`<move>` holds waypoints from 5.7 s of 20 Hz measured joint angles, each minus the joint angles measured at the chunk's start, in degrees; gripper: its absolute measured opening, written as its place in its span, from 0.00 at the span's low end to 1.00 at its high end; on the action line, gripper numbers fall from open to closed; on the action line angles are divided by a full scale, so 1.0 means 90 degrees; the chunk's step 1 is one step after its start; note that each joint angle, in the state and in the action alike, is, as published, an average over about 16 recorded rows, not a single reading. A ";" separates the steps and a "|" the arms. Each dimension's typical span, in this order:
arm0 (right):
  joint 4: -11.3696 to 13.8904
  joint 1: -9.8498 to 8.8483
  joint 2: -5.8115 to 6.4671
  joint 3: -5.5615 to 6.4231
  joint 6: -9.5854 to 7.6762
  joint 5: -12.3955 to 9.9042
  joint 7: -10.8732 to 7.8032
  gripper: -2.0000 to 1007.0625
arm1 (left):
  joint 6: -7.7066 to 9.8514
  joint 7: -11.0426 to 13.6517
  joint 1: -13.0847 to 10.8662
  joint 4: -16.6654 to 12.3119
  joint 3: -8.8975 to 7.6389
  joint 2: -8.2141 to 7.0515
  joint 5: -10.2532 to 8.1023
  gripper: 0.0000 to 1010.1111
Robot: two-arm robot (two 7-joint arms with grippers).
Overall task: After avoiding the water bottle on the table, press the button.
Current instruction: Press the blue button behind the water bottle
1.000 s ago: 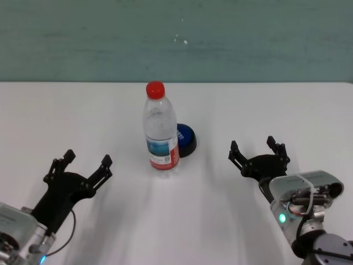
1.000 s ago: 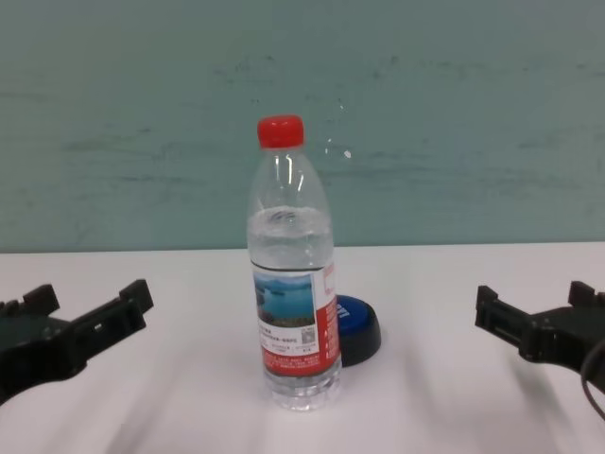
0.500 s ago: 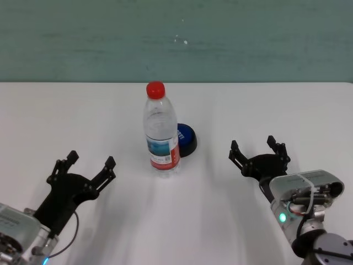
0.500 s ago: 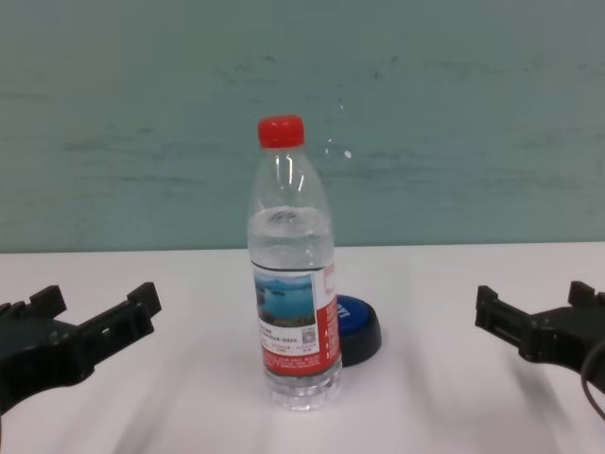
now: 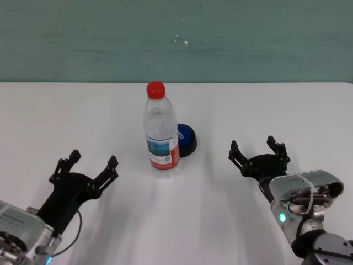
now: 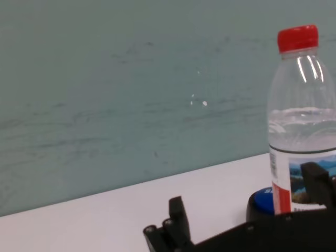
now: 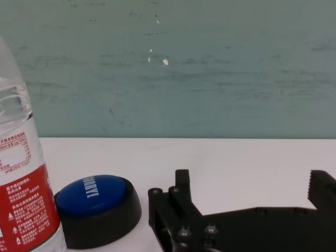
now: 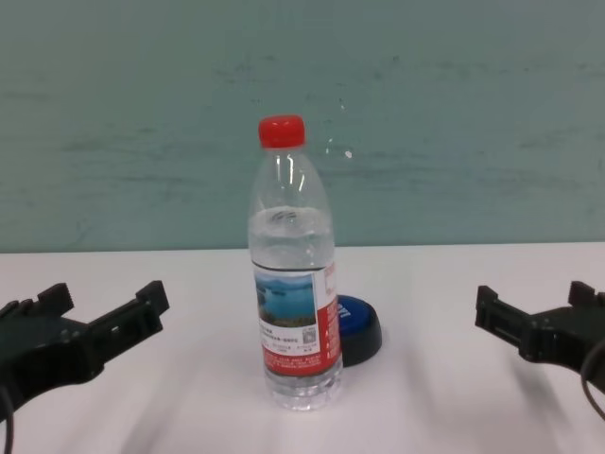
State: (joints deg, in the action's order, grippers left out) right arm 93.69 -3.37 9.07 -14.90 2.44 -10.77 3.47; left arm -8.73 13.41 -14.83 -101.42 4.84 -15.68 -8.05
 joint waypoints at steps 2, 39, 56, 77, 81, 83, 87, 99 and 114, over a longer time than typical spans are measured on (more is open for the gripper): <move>0.0000 0.0000 0.0000 0.0000 0.0000 0.0000 0.0000 1.00 | -0.0008 -0.0007 0.0008 0.0003 0.0017 0.0009 0.0020 1.00; 0.0000 0.0000 0.0000 0.0000 0.0000 0.0000 0.0000 1.00 | -0.0069 -0.0206 0.0135 0.0059 0.0453 0.0302 0.0499 1.00; 0.0000 0.0000 0.0000 0.0000 0.0000 0.0000 0.0000 1.00 | -0.0031 -0.0267 0.0213 0.0210 0.0540 0.0404 0.0629 1.00; 0.0000 0.0000 0.0000 0.0000 0.0000 0.0000 0.0000 1.00 | -0.0006 -0.0230 0.0220 0.0171 0.0403 0.0381 0.0487 1.00; 0.0000 0.0000 0.0000 0.0000 0.0000 0.0000 0.0000 1.00 | 0.0032 -0.0214 0.0220 0.0148 0.0353 0.0353 0.0436 1.00; 0.0000 0.0000 0.0000 0.0000 0.0000 0.0000 0.0000 1.00 | 0.0051 -0.0207 0.0225 0.0140 0.0331 0.0339 0.0414 1.00; 0.0000 0.0000 0.0000 0.0000 0.0000 0.0000 0.0000 1.00 | 0.0080 -0.0199 0.0245 0.0134 0.0284 0.0315 0.0373 1.00; 0.0000 0.0000 0.0000 0.0000 0.0000 0.0000 0.0000 1.00 | 0.0116 -0.0233 0.0511 0.0312 0.0125 0.0312 0.0302 1.00; 0.0000 0.0000 0.0000 0.0000 0.0000 0.0000 0.0000 1.00 | 0.0215 -0.0211 0.1091 0.0797 0.0103 0.0344 0.0297 1.00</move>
State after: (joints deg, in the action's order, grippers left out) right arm 93.69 -3.37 9.07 -14.90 2.44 -10.77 3.47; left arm -6.80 11.52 -5.02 -94.24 5.77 -12.59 -5.37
